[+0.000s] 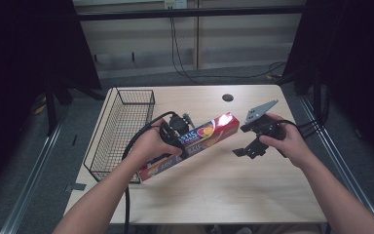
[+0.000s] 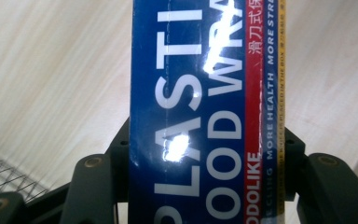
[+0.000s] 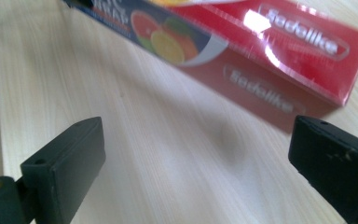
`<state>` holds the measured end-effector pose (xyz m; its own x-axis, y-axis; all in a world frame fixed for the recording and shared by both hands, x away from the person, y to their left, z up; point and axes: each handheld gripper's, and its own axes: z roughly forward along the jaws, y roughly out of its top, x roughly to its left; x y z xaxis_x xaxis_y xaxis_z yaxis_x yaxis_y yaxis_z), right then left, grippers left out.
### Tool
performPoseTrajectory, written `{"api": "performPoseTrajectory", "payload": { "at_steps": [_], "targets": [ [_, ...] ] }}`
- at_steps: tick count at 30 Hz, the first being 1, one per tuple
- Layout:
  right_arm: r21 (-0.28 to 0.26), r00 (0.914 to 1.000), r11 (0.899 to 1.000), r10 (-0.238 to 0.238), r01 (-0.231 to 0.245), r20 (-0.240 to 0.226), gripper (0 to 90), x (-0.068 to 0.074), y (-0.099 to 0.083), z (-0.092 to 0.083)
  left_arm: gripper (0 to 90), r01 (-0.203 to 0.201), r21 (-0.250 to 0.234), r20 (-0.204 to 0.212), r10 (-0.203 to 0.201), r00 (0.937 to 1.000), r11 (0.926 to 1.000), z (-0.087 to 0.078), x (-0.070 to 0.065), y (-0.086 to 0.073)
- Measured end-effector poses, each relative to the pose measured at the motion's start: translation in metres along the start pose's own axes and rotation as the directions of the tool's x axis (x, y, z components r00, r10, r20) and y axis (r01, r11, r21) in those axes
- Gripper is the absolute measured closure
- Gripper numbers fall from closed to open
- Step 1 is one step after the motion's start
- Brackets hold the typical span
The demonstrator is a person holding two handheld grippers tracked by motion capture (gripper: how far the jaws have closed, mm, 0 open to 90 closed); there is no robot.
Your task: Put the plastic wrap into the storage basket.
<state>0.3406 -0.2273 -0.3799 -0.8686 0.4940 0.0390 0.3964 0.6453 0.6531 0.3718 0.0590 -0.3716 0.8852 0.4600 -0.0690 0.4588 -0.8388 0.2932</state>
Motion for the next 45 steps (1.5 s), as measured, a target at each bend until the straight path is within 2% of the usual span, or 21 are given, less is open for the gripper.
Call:
{"api": "performPoseTrajectory", "payload": {
  "at_steps": [2,4,5,8,11,14,15,16,20,21,24,25,26,27,29,31,35,38,39,41,45],
  "targets": [
    [-0.008,0.9999,1.0,0.01,-0.01,0.009,3.5,0.001,0.0,-0.001,43.4,0.018,-0.007,-0.012,-0.018,0.9998,0.9998,-0.002,0.004,-0.001],
    [-0.019,0.9996,1.0,0.02,-0.019,0.021,3.7,0.002,0.001,-0.002,43.4,0.056,-0.011,-0.012,-0.056,0.9983,0.9984,-0.004,0.008,-0.003],
    [-0.014,0.9997,1.0,0.007,-0.006,0.023,3.6,0.003,0.001,-0.002,43.4,0.082,-0.009,-0.016,-0.082,0.9965,0.9966,-0.005,0.009,-0.004],
    [-0.012,0.9987,1.0,0.004,-0.003,0.051,3.6,0.007,0.001,-0.001,43.4,0.113,-0.013,-0.034,-0.113,0.993,0.9935,-0.008,0.014,-0.006],
    [-0.018,0.999,1.0,0.014,-0.013,0.042,3.5,0.01,0.001,-0.002,43.4,0.155,-0.027,-0.036,-0.156,0.9871,0.9875,-0.01,0.019,-0.008],
    [-0.023,0.9988,0.999,0.034,-0.034,0.035,3.7,0.01,0.0,-0.001,43.4,0.178,-0.026,-0.053,-0.18,0.9823,0.9836,-0.012,0.022,-0.009],
    [-0.017,0.998,0.999,0.04,-0.04,0.05,3.9,0.011,0.0,-0.001,43.4,0.192,-0.031,-0.052,-0.194,0.9796,0.9808,-0.012,0.023,-0.009],
    [-0.022,0.9981,0.998,0.051,-0.05,0.034,3.9,0.012,0.0,0.0,43.4,0.199,-0.036,-0.051,-0.201,0.9784,0.9793,-0.012,0.024,-0.01],
    [-0.016,0.9976,0.999,0.051,-0.051,0.047,4.0,0.013,-0.001,0.002,43.4,0.246,-0.053,-0.075,-0.249,0.9655,0.9679,-0.015,0.028,-0.012],
    [-0.013,0.9971,0.999,0.045,-0.044,0.062,4.2,0.013,-0.002,0.003,43.4,0.27,-0.066,-0.074,-0.275,0.9586,0.9605,-0.015,0.028,-0.013],
    [-0.01,0.9972,0.998,0.056,-0.056,0.049,4.2,0.014,-0.004,0.005,43.4,0.29,-0.065,-0.091,-0.295,0.9512,0.9548,-0.017,0.032,-0.015],
    [-0.005,0.9973,0.998,0.056,-0.056,0.047,4.2,0.015,-0.005,0.005,43.4,0.29,-0.057,-0.088,-0.295,0.9516,0.9552,-0.018,0.034,-0.016],
    [0.001,0.9969,0.998,0.06,-0.06,0.051,4.2,0.015,-0.006,0.006,43.4,0.306,-0.064,-0.085,-0.311,0.9466,0.9498,-0.018,0.035,-0.017],
    [0.002,0.9969,0.998,0.059,-0.059,0.052,4.3,0.015,-0.007,0.007,43.4,0.302,-0.068,-0.092,-0.308,0.947,0.9508,-0.019,0.037,-0.018],
    [0.008,0.9966,0.998,0.061,-0.061,0.055,4.3,0.016,-0.008,0.008,43.4,0.313,-0.066,-0.102,-0.318,0.9424,0.9475,-0.021,0.04,-0.02],
    [0.013,0.9961,0.998,0.061,-0.062,0.064,4.4,0.017,-0.008,0.008,43.4,0.33,-0.072,-0.106,-0.336,0.9358,0.9412,-0.023,0.042,-0.022],
    [0.008,0.9967,0.998,0.063,-0.063,0.052,4.6,0.019,-0.01,0.009,43.4,0.356,-0.081,-0.113,-0.363,0.9248,0.9311,-0.026,0.046,-0.027],
    [0.023,0.9971,0.998,0.055,-0.056,0.053,4.3,0.02,-0.01,0.01,43.4,0.369,-0.085,-0.122,-0.377,0.918,0.9256,-0.028,0.049,-0.03],
    [0.016,0.9975,0.998,0.055,-0.056,0.044,4.4,0.02,-0.011,0.01,43.4,0.369,-0.083,-0.124,-0.377,0.9181,0.9259,-0.029,0.05,-0.031],
    [0.013,0.9978,0.999,0.052,-0.053,0.042,4.4,0.02,-0.011,0.011,43.4,0.378,-0.084,-0.128,-0.386,0.9135,0.922,-0.031,0.051,-0.034],
    [0.016,0.9976,0.998,0.054,-0.055,0.042,4.4,0.021,-0.013,0.012,43.4,0.402,-0.094,-0.132,-0.412,0.9016,0.9107,-0.035,0.055,-0.038]
  ]
}}
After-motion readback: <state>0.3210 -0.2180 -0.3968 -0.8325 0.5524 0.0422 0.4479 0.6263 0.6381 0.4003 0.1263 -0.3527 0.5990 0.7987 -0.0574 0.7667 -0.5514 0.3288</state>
